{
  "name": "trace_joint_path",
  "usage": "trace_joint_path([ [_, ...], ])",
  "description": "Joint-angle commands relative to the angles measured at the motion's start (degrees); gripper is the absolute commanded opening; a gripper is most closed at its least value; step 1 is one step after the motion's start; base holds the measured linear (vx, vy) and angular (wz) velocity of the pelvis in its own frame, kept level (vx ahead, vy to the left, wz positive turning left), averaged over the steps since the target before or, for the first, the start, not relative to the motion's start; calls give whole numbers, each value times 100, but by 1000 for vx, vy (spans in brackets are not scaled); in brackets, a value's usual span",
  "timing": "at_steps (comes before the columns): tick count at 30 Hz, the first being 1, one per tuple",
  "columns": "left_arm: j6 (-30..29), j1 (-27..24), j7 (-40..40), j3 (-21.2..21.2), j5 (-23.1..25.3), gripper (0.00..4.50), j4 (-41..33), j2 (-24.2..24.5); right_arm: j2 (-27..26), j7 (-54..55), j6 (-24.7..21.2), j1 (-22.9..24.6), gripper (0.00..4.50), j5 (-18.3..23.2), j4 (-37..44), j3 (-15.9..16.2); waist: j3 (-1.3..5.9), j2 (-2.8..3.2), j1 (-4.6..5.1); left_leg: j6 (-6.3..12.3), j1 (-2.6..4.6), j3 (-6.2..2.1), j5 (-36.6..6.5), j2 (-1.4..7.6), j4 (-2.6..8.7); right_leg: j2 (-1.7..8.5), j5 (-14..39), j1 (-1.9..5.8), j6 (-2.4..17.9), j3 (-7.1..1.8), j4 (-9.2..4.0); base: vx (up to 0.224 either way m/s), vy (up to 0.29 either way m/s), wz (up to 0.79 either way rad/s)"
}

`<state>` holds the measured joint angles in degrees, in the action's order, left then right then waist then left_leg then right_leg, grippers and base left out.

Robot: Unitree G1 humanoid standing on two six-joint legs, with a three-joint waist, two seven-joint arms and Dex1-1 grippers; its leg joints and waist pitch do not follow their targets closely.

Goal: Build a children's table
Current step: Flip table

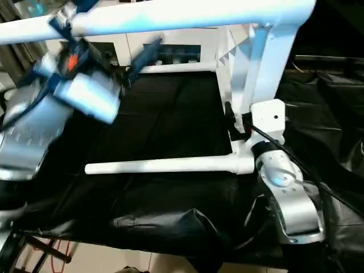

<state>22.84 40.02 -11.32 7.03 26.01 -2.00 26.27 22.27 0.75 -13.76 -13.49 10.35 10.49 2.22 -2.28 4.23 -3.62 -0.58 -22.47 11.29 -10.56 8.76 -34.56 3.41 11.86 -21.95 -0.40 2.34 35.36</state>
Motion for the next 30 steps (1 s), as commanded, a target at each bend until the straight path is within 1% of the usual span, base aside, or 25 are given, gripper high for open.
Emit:
trace_joint_path([
  [1, -319, 44, 79, -116, 67, 450, 152, -21, -64, -105, -37, -63, 378, -19, 19, 138, 340, -78, -44, -61, 126, -271, -1149, 388, 394, 489, 749, 174, 970, -250, -390, 0, 0, 0],
  [2, -510, 90, 309, -257, 165, 424, 255, -92, -105, -162, -4, -51, 354, -35, 28, 153, 344, -30, -43, -71, 130, -284, -1183, 395, 399, 492, 721, 170, 995, -245, -385, 0, 0, 0],
  [3, -549, 119, 351, -303, 154, 424, 286, -107, -118, -173, 13, -52, 354, -45, 20, 152, 349, -29, -37, -71, 126, -288, -1181, 396, 394, 489, 615, 176, 1019, -241, -383, 0, 0, 0],
  [5, -563, 154, 364, -347, 146, 418, 299, -113, -141, -189, 35, -54, 344, -72, 7, 136, 354, -46, -42, -40, 120, -290, -1176, 393, 394, 494, 536, 189, 1056, -237, -385, 0, 0, 0],
  [7, -595, 188, 343, -378, 107, 390, 314, -119, -168, -208, 58, -57, 319, -97, -9, 111, 360, -42, -55, -7, 128, -288, -1148, 402, 390, 500, 458, 182, 1095, -239, -381, 0, 0, 0],
  [8, -609, 203, 346, -383, 109, 378, 324, -120, -183, -219, 70, -64, 308, -110, -25, 98, 356, -26, -61, 2, 129, -286, -1167, 404, 392, 492, 440, 173, 1104, -238, -383, 0, 0, 0],
  [9, -622, 224, 340, -394, 101, 374, 337, -106, -192, -234, 87, -63, 299, -125, -28, 78, 357, -32, -73, 2, 126, -288, -1155, 404, 394, 497, 410, 181, 1112, -237, -376, 0, 0, 0],
  [10, -620, 229, 329, -388, 86, 374, 339, -100, -190, -241, 94, -64, 299, -131, -31, 70, 359, -30, -78, 0, 127, -289, -1143, 407, 394, 498, 393, 181, 1112, -236, -372, 0, 0, 0],
  [11, -617, 239, 302, -370, 49, 362, 343, -83, -184, -259, 112, -68, 282, -146, -38, 52, 357, -28, -80, -7, 126, -289, -1174, 406, 396, 497, 405, 179, 1109, -237, -373, 0, 0, 0],
  [12, -607, 239, 284, -357, 38, 362, 341, -80, -179, -264, 116, -71, 282, -147, -44, 47, 357, -33, -80, -8, 124, -288, -1186, 403, 397, 501, 414, 186, 1109, -238, -375, 0, 0, 0],
  [14, -636, 197, 174, -255, -22, 336, 298, -88, -149, -306, 140, -91, 259, -168, -68, 18, 359, -35, -84, -3, 125, -286, -1180, 401, 394, 506, 421, 185, 1112, -240, -375, 0, 0, 0],
  [16, -650, 179, 127, -209, -34, 332, 302, -100, -135, -334, 157, -111, 254, -184, -95, 1, 354, -34, -86, -1, 127, -288, -1207, 405, 400, 505, 484, 182, 1109, -240, -383, 0, 0, 0],
  [17, -661, 168, 99, -185, -37, 319, 308, -111, -132, -358, 167, -125, 240, -202, -112, -14, 353, -34, -85, -5, 125, -289, -1208, 407, 401, 505, 490, 184, 1108, -242, -382, 0, 0, 0],
  [22, -935, 104, -132, -180, -146, 282, 357, -139, 69, -592, 261, -205, 219, -285, -132, -92, 336, -49, -85, -16, 142, -282, -1314, 408, 408, 513, 767, 174, 1080, -245, -413, 0, 0, 0],
  [23, -1017, 98, -178, -217, -247, 282, 365, -162, 160, -666, 300, -226, 219, -325, -134, -111, 330, -52, -89, -3, 136, -278, -1328, 401, 405, 512, 855, 170, 1063, -248, -421, 0, 0, 0],
  [24, -1136, 94, -205, -290, -421, 272, 379, -234, 265, -748, 337, -262, 216, -352, -148, -139, 333, -53, -107, 4, 145, -271, -1311, 398, 398, 517, 949, 166, 1049, -250, -428, 0, 0, 0],
  [26, -1383, 79, -238, -470, -814, 264, 387, -379, 520, -941, 409, -396, 212, -331, -164, -296, 330, -85, -123, 61, 138, -262, -1251, 391, 386, 517, 1047, 170, 1035, -251, -439, 0, 0, 0],
  [27, -1383, 79, -238, -470, -814, 261, 387, -379, 520, -941, 409, -396, 211, -331, -164, -296, 333, -77, -140, 127, 123, -259, -1146, 384, 374, 526, 1076, 176, 1023, -249, -438, 0, 0, 0],
  [28, -1383, 79, -238, -470, -814, 260, 387, -379, 520, -941, 409, -396, 211, -331, -164, -296, 338, -71, -152, 156, 124, -257, -1101, 384, 365, 528, 1087, 173, 1011, -249, -438, 0, 0, 0],
  [29, -1493, 73, -248, -546, -983, 259, 384, -443, 605, -1016, 425, -465, 211, -307, -175, -381, 339, -68, -155, 218, 106, -253, -1007, 377, 357, 532, 1083, 176, 995, -248, -437, 0, 0, 0],
  [30, -1776, 66, -184, -773, -1317, 258, 331, -601, 799, -1135, 414, -673, 210, -221, -191, -573, 336, -108, -162, 274, 112, -242, -956, 364, 341, 530, 1161, 186, 1008, -238, -439, 0, 0, 0],
])
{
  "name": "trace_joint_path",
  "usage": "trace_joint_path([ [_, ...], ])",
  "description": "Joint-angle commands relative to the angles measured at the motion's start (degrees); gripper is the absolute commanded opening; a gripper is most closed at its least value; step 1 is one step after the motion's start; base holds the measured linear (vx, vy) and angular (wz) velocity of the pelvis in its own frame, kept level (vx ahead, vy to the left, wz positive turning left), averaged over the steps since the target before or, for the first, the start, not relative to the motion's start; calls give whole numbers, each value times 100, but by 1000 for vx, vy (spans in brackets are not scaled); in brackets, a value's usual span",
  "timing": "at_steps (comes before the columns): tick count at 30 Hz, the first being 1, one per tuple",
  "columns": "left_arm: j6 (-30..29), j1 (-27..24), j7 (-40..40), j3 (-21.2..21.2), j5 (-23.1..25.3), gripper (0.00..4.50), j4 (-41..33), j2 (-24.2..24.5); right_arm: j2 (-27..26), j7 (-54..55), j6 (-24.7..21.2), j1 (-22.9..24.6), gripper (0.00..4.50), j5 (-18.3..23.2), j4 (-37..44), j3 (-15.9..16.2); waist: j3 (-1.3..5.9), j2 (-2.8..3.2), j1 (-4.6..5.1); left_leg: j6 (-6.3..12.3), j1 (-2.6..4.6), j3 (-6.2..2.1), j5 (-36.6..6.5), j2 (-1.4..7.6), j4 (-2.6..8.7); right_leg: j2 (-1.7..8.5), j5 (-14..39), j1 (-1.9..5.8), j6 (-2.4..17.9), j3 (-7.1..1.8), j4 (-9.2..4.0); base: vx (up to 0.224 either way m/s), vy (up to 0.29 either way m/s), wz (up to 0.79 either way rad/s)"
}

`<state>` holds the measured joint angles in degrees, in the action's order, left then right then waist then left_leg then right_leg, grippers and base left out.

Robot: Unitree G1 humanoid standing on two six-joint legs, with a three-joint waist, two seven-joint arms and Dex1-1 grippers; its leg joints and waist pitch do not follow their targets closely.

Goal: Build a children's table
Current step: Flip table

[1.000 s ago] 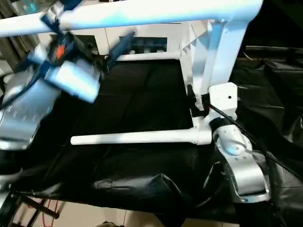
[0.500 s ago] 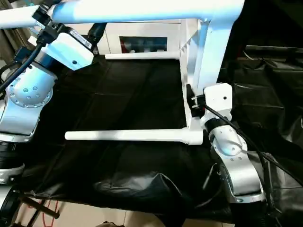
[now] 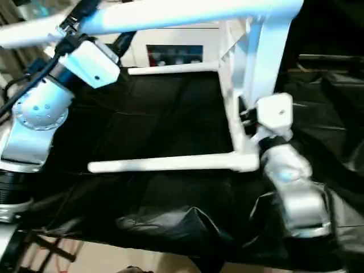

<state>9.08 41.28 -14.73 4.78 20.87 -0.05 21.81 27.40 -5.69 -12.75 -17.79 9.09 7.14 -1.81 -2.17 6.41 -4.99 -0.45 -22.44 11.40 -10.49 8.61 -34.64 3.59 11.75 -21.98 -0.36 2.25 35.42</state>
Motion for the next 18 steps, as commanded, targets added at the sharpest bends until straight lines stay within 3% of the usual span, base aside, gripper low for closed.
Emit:
trace_joint_path([
  [1, -645, -60, 222, -752, -1065, 258, 81, -288, 461, -599, 295, -451, 209, -13, 122, -342, 335, -352, -25, 293, 113, -235, -922, 367, 329, 503, 1201, 191, 1014, -230, -439, 0, 0, 0],
  [2, -886, -53, 290, -976, -1281, 258, 3, -401, 678, -731, 263, -739, 209, 90, 96, -537, 322, -379, -38, 399, 88, -223, -822, 332, 295, 512, 1350, 195, 998, -230, -450, 0, 0, 0],
  [3, -1005, -46, 354, -1097, -1398, 258, -43, -469, 808, -805, 257, -941, 209, 142, 34, -628, 319, -445, -37, 492, 72, -201, -747, 294, 258, 502, 1576, 182, 922, -225, -471, 0, 0, 0],
  [4, -1014, -46, 359, -1107, -1407, 258, -47, -475, 818, -811, 256, -958, 209, 146, 28, -635, 324, -407, -54, 529, 83, -207, -730, 295, 252, 527, 1694, 179, 914, -219, -464, 0, 0, 0],
  [5, -1201, -42, 447, -1298, -1593, 258, -129, -594, 1016, -914, 269, -1292, 207, 221, -114, -743, 315, -365, -68, 565, 89, -200, -701, 290, 245, 516, 1952, 135, 847, -208, -499, 0, 0, 0],
  [6, -1321, -42, 517, -1423, -1726, 258, -186, -683, 1146, -981, 289, -1535, 203, 266, -240, -806, 307, -401, -56, 549, 81, -201, -726, 285, 241, 498, 2098, 138, 827, -186, -490, 0, 0, 0],
  [10, -1434, -87, 578, -1532, -1806, 255, -270, -738, 1296, -1093, 338, -1895, 202, 314, -432, -842, 303, -351, -42, 466, 93, -226, -1015, 324, 256, 484, 2268, 61, 767, -170, -515, 0, 0, 0],
  [13, -1788, -277, 743, -1815, -1991, 249, -545, -906, 1456, -1357, 442, -2502, 202, 346, -741, -789, 304, -482, 52, 374, 44, -272, -1209, 377, 319, 486, 1953, 110, 820, -144, -470, 0, 0, 0],
  [14, -2025, -416, 798, -1950, -1992, 249, -749, -984, 1487, -1535, 484, -2726, 202, 371, -878, -722, 329, -468, 55, 391, 21, -293, -1146, 393, 320, 507, 1753, 139, 884, -133, -426, 0, 0, 0],
  [15, -2025, -416, 798, -1950, -1992, 249, -749, -984, 1487, -1535, 484, -2726, 202, 371, -878, -722, 311, -476, 97, 442, -3, -299, -1121, 393, 320, 508, 1585, 141, 945, -133, -417, 8, 54, -10],
  [16, -2130, -517, 841, -2003, -1965, 249, -843, -1025, 1473, -1635, 506, -2764, 202, 377, -913, -671, 300, -526, 107, 469, 8, -280, -1149, 397, 322, 506, 1566, 127, 959, -141, -439, 0, 0, 0],
  [17, -2235, -595, 871, -2049, -1960, 249, -922, -1059, 1465, -1719, 534, -2797, 202, 382, -958, -622, 302, -515, 112, 509, 20, -264, -1129, 381, 304, 516, 1468, 115, 1016, -154, -443, 0, 0, 0],
  [18, -2345, -714, 908, -2100, -1956, 249, -1018, -1101, 1446, -1813, 559, -2811, 202, 398, -993, -569, 297, -551, 132, 544, 17, -253, -1132, 383, 296, 535, 1470, 124, 1051, -162, -455, 0, 0, 0],
])
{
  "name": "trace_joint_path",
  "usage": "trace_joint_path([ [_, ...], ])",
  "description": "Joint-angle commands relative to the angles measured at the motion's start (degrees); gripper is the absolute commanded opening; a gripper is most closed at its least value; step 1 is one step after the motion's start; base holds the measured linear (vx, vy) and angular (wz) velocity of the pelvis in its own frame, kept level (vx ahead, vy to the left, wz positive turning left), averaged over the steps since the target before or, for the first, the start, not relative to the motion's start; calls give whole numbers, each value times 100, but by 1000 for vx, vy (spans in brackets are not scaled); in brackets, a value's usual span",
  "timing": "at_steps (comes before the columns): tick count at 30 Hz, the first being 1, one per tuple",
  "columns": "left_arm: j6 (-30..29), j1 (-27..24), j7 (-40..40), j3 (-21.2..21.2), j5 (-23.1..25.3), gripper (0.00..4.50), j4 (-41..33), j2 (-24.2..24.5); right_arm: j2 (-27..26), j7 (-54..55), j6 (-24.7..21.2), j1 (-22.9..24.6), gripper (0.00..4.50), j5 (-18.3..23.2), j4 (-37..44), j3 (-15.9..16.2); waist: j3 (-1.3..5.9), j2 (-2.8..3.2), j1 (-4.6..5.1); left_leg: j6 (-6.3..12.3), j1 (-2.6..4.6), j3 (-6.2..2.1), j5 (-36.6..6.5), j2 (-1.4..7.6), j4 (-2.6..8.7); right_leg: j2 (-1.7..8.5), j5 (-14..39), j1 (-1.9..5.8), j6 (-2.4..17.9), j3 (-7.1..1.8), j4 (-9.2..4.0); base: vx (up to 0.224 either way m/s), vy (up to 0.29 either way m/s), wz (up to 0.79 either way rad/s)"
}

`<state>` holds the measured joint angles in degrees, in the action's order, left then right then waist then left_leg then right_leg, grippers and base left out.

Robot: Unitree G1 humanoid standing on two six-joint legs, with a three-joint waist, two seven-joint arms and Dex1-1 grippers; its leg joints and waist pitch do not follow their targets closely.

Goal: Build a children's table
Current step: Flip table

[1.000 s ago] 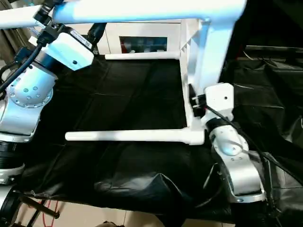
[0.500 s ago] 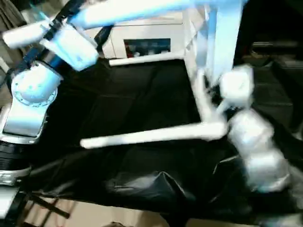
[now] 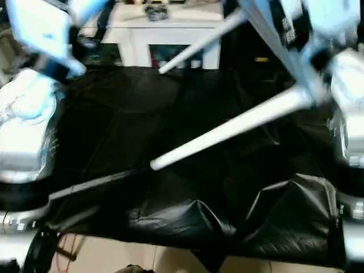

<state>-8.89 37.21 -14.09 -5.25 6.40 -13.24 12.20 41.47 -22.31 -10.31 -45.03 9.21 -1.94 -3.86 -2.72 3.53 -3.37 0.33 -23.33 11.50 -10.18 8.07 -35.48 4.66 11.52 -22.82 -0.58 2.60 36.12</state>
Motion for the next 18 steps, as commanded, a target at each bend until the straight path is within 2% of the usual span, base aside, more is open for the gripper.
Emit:
trace_joint_path([
  [1, -637, -436, 876, -1115, -501, 249, 205, -149, 19, -263, 359, -94, 202, 390, -108, -312, 358, -247, -30, 471, 98, -271, -1145, 441, 379, 438, 1490, 219, 1083, -194, -514, 0, 0, 0],
  [2, -703, -536, 898, -1120, -499, 249, 130, -147, 4, -353, 395, -96, 239, 393, -124, -275, 347, -276, -26, 467, 99, -270, -1197, 446, 382, 440, 1586, 214, 1056, -192, -525, 0, 0, 0],
  [3, -766, -613, 924, -1133, -489, 249, 54, -151, -33, -448, 406, -122, 239, 424, -149, -259, 330, -309, -5, 453, 115, -261, -1300, 448, 391, 420, 1675, 191, 1041, -194, -550, 0, 0, 0],
  [4, -784, -630, 931, -1136, -485, 249, 33, -152, -44, -475, 409, -132, 248, 434, -159, -257, 349, -293, -17, 435, 121, -270, -1290, 451, 386, 427, 1657, 203, 1043, -197, -531, 0, 0, 0],
  [5, -810, -651, 938, -1142, -478, 249, 4, -156, -58, -508, 415, -149, 251, 443, -175, -253, 333, -301, -16, 403, 148, -259, -1362, 448, 390, 415, 1721, 175, 1048, -204, -554, 0, 0, 0],
  [6, -861, -668, 929, -1157, -446, 249, -49, -169, -73, -537, 444, -193, 273, 428, -226, -246, 345, -346, -29, 387, 154, -259, -1332, 456, 389, 421, 1686, 184, 1056, -206, -533, 0, 0, 0],
  [7, -896, -679, 916, -1167, -407, 249, -81, -169, -125, -543, 465, -261, 273, 461, -276, -268, 326, -354, -27, 380, 155, -257, -1347, 458, 401, 411, 1694, 174, 1055, -206, -551, 0, 0, 0],
  [10, -964, -693, 897, -1170, -364, 249, -134, -165, -200, -539, 494, -350, 290, 493, -342, -315, 314, -359, -18, 302, 160, -256, -1482, 448, 404, 412, 1841, 159, 1018, -210, -566, 0, 0, 0],
  [11, -976, -701, 891, -1161, -348, 249, -140, -158, -229, -527, 476, -372, 313, 523, -341, -342, 317, -356, -24, 266, 160, -268, -1504, 459, 419, 405, 1834, 162, 990, -212, -561, 0, 0, 0],
  [12, -1019, -734, 871, -1150, -320, 249, -163, -160, -304, -485, 423, -406, 313, 626, -282, -427, 317, -328, -26, 221, 166, -276, -1552, 468, 430, 404, 1787, 155, 983, -217, -555, 0, 0, 0],
  [14, -1068, -777, 873, -1136, -326, 249, -185, -155, -375, -474, 375, -425, 321, 746, -197, -518, 321, -346, -13, 157, 175, -280, -1652, 471, 447, 395, 1706, 156, 975, -218, -556, 0, 0, 0],
  [15, -1068, -777, 873, -1136, -326, 249, -185, -155, -375, -474, 375, -425, 321, 746, -197, -518, 326, -325, -17, 136, 187, -285, -1680, 474, 452, 394, 1663, 155, 981, -219, -549, 0, 0, 0],
  [17, -1098, -841, 884, -1112, -353, 249, -182, -139, -585, -536, 212, -432, 321, 1256, 64, -792, 325, -351, -7, 126, 182, -280, -1721, 468, 458, 392, 1529, 164, 1011, -224, -547, 0, 0, 0],
  [18, -1132, -849, 874, -1114, -352, 249, -197, -137, -638, -576, 181, -435, 321, 1369, 120, -851, 328, -319, -8, 111, 172, -286, -1726, 467, 466, 398, 1512, 176, 1012, -224, -549, 0, 0, 0],
])
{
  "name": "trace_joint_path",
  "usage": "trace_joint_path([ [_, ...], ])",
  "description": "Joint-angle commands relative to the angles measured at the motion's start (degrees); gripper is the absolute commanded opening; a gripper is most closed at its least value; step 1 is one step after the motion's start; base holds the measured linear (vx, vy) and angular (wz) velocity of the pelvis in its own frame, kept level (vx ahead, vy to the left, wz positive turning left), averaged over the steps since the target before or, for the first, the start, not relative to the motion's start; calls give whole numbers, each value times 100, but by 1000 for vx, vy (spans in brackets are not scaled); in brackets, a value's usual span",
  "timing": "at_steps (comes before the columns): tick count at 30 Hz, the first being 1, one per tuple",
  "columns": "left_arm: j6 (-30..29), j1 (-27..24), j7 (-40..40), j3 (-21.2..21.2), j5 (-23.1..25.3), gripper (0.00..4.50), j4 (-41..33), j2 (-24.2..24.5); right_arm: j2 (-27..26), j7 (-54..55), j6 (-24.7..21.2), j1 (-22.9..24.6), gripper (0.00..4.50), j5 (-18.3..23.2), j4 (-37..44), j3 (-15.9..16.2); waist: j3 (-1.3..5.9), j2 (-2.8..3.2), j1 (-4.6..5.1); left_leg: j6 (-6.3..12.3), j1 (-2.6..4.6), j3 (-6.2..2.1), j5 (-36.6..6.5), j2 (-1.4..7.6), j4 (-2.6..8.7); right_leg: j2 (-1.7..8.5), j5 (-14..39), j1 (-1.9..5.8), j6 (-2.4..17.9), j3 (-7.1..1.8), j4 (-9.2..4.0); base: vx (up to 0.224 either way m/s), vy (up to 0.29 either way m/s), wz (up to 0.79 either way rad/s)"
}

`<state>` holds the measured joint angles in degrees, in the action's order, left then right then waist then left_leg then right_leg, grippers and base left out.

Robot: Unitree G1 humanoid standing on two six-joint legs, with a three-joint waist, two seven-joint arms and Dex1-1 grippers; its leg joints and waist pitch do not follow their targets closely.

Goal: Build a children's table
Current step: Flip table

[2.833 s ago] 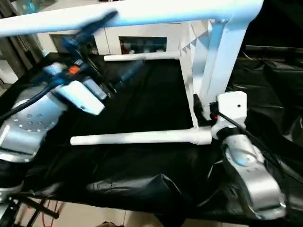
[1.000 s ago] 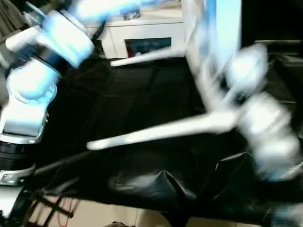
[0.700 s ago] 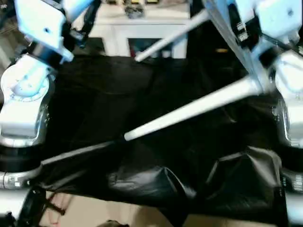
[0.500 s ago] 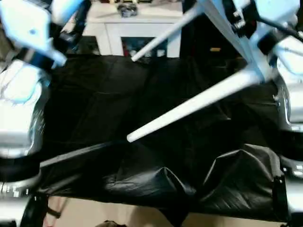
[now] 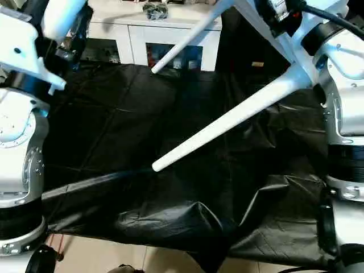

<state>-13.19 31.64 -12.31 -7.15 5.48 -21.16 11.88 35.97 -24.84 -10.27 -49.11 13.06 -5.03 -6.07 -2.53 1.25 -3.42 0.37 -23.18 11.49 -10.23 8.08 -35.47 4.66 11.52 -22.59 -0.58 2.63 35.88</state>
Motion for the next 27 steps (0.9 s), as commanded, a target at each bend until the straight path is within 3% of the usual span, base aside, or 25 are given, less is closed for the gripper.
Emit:
trace_joint_path([
  [1, -702, -292, 696, -924, -260, 249, 595, -105, -88, -323, 177, -27, 321, 985, 429, -630, 312, -105, 1, 110, 153, -287, -1699, 466, 463, 398, 1476, 158, 1017, -226, -517, 0, 0, 0],
  [2, -729, -295, 688, -927, -258, 249, 582, -104, -115, -351, 166, -29, 321, 1032, 453, -657, 314, -114, -8, 111, 156, -282, -1664, 463, 458, 396, 1449, 156, 1023, -222, -519, 0, 0, 0],
  [3, -732, -336, 673, -917, -237, 249, 612, -100, -195, -454, 101, 30, 321, 1295, 650, -722, 312, -72, -16, 116, 153, -282, -1634, 459, 456, 401, 1404, 157, 1042, -232, -512, 0, 0, 0],
  [5, -692, -422, 664, -904, -221, 249, 693, -112, -321, -652, -74, 167, 321, 1835, 1073, -824, 319, -91, -24, 149, 159, -275, -1564, 470, 461, 394, 1269, 167, 1036, -237, -514, 0, 0, 0],
  [8, -698, -468, 661, -904, -231, 249, 730, -108, -326, -778, -183, 249, 321, 2050, 1319, -804, 349, -90, -52, 384, 129, -267, -1148, 469, 432, 403, 713, 215, 1114, -234, -456, 0, 0, 0],
  [11, -666, -584, 652, -897, -249, 248, 810, -93, -411, -842, -433, 259, 321, 2413, 1641, -878, 346, -57, -61, 451, 126, -261, -1045, 465, 423, 397, 752, 215, 1199, -218, -464, 0, 0, 0],
  [15, -677, -669, 628, -889, -251, 240, 826, -54, -445, -801, -772, 122, 321, 2764, 1840, -1030, 314, -36, -45, 159, 182, -284, -1539, 477, 474, 375, 1475, 167, 1089, -216, -524, 0, 0, 0],
  [18, -691, -683, 637, -902, -255, 238, 838, -36, -446, -808, -906, 121, 321, 2963, 1957, -1048, 306, -49, -33, 26, 185, -291, -1682, 471, 490, 381, 1627, 148, 964, -225, -538, 0, 0, 0],
  [19, -693, -707, 621, -911, -241, 237, 844, -35, -416, -866, -1061, 189, 321, 3151, 2126, -994, 309, -49, -35, 17, 185, -291, -1674, 468, 487, 386, 1626, 150, 953, -227, -539, 0, 0, 0],
  [22, -698, -716, 621, -910, -232, 237, 847, -42, -386, -942, -1111, 263, 321, 3199, 2222, -930, 306, -48, -40, 23, 167, -289, -1613, 460, 482, 395, 1605, 152, 927, -231, -544, 0, 0, 0],
  [23, -710, -757, 636, -881, -236, 236, 855, -57, -378, -1027, -1205, 409, 359, 3335, 2383, -858, 305, -54, -46, 23, 171, -288, -1600, 462, 483, 395, 1625, 150, 895, -235, -551, 0, 0, 0],
  [26, -725, -783, 647, -848, -256, 236, 855, -62, -426, -921, -1248, 365, 368, 3232, 2315, -936, 301, -50, -28, 111, 165, -288, -1639, 450, 473, 411, 1621, 152, 866, -243, -549, 0, 0, 0],
  [27, -728, -786, 651, -837, -262, 236, 854, -58, -415, -931, -1265, 349, 375, 3144, 2301, -948, 323, -45, -38, 116, 155, -306, -1532, 449, 481, 376, 1619, 168, 797, -216, -536, 0, 0, 0],
])
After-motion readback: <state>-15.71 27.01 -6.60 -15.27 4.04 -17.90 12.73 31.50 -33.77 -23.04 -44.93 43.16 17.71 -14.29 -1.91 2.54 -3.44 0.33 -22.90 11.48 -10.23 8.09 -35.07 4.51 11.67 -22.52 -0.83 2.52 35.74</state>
